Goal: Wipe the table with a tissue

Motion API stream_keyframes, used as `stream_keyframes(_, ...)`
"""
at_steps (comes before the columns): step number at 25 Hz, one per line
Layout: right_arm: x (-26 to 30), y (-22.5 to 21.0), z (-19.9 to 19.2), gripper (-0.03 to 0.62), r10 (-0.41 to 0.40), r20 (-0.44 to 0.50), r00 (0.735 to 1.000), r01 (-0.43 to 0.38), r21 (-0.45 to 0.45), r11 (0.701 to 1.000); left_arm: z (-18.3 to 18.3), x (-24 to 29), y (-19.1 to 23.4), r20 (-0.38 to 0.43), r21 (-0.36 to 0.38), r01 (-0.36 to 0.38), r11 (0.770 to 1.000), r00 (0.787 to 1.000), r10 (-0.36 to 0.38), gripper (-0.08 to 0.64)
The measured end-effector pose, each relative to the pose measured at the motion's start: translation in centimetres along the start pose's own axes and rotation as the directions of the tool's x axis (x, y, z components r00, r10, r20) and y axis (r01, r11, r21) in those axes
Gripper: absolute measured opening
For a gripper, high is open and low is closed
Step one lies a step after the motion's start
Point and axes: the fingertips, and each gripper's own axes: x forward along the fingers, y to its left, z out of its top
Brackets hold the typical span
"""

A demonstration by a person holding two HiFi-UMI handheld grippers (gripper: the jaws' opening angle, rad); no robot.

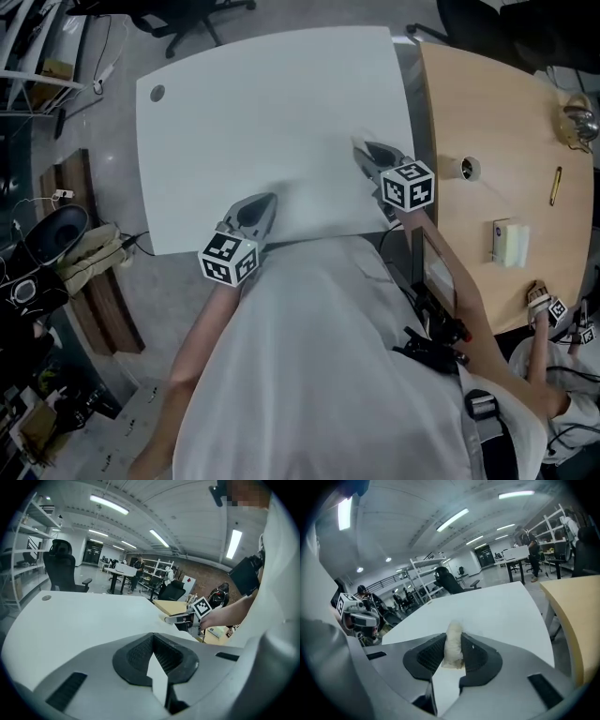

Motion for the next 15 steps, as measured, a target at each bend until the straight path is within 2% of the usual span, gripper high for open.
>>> stream_keyframes(4,2.5,1.4,-1.7,0.097,-0.025,-0.123,0.992,0.003,-0.176,0.984,-0.6,-0.4,-0.6,-0.002,0.011,-0.007,1.000,1.000,0.007,0.005)
stream_keyframes(8,7.1,5.2,-3.0,0.097,-0.005,-0.246,0.969,-0.084,-0.348,0.934,-0.5,-1.7,-0.8,0.024,0.015,-0.031,0.999,0.999,0.030,0.005)
stream_keyframes(10,8.7,6.4,-3.7,0.097,-0.053,-0.300,0.952,-0.075,-0.399,0.914,-0.8,-2.7,-0.6,0.039,0.005,-0.052,0.999,0.998,0.052,0.005)
stream_keyframes(13,9.7,7.1,-4.5,0.097,-0.169,-0.318,0.933,0.000,-0.470,0.883,-1.5,-4.4,-0.4,0.056,-0.013,-0.076,0.997,0.996,0.076,0.005)
stream_keyframes(15,9.9,8.5,-5.2,0.097,-0.169,-0.321,0.932,-0.005,-0.479,0.878,-2.3,-5.6,-0.2,0.062,-0.023,-0.085,0.996,0.994,0.086,0.005)
